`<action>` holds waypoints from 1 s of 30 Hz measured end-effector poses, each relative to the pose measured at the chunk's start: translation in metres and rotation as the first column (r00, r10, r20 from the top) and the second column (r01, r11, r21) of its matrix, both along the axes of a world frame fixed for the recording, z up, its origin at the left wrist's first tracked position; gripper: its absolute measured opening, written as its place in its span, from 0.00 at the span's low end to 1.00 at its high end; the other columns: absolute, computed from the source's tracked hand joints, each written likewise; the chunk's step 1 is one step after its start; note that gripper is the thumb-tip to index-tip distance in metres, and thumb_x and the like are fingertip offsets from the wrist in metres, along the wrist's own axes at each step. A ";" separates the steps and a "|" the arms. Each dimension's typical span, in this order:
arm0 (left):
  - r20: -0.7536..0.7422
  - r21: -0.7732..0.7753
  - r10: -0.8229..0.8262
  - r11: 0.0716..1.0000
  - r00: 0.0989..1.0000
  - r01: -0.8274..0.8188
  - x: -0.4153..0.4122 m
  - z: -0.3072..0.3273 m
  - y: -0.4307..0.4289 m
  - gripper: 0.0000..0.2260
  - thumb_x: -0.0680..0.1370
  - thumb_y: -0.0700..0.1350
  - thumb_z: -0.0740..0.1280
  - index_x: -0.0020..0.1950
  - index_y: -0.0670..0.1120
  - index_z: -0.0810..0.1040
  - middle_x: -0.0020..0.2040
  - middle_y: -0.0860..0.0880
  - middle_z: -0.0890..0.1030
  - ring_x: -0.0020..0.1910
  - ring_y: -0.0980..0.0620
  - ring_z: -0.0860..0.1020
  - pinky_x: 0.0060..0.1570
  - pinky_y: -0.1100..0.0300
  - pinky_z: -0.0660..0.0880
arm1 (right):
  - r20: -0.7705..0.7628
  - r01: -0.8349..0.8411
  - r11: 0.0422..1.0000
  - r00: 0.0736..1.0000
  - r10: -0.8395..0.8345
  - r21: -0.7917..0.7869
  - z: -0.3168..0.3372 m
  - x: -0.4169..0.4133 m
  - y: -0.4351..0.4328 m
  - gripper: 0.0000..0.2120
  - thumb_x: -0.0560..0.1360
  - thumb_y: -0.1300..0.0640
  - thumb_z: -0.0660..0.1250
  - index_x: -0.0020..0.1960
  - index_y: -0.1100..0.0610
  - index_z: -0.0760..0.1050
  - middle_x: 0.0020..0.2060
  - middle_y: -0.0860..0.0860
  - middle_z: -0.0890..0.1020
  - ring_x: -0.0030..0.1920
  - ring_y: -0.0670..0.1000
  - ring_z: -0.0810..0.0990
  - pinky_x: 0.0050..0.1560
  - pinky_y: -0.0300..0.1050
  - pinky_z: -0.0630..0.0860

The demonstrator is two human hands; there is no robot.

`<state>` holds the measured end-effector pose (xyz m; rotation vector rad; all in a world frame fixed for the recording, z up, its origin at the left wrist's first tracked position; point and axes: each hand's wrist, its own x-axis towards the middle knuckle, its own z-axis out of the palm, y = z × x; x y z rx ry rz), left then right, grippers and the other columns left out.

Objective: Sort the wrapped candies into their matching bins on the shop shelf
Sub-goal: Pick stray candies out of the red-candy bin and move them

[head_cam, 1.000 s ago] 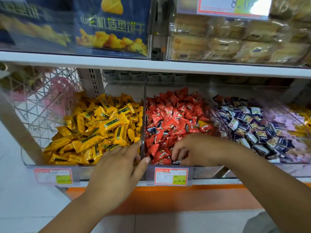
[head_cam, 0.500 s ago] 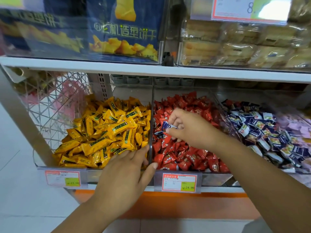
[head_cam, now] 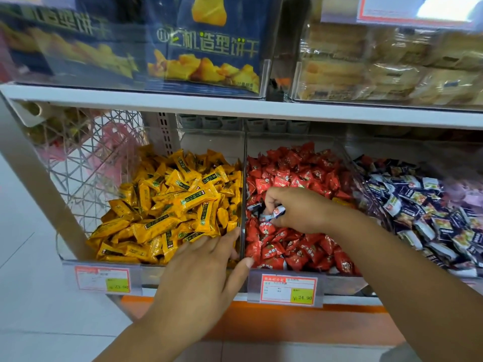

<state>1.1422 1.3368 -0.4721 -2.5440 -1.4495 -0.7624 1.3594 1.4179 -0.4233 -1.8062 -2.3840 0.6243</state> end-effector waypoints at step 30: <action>0.034 -0.042 -0.006 0.999 0.999 0.007 0.000 0.001 0.000 0.26 0.81 0.62 0.48 0.63 0.49 0.78 0.39 0.62 0.77 0.38 0.57 0.77 0.38 0.63 0.68 | -0.223 0.049 0.994 0.974 -0.026 0.099 -0.017 -0.014 0.003 0.07 0.75 0.56 0.70 0.54 0.50 0.81 0.54 0.47 0.81 0.54 0.47 0.78 0.55 0.44 0.75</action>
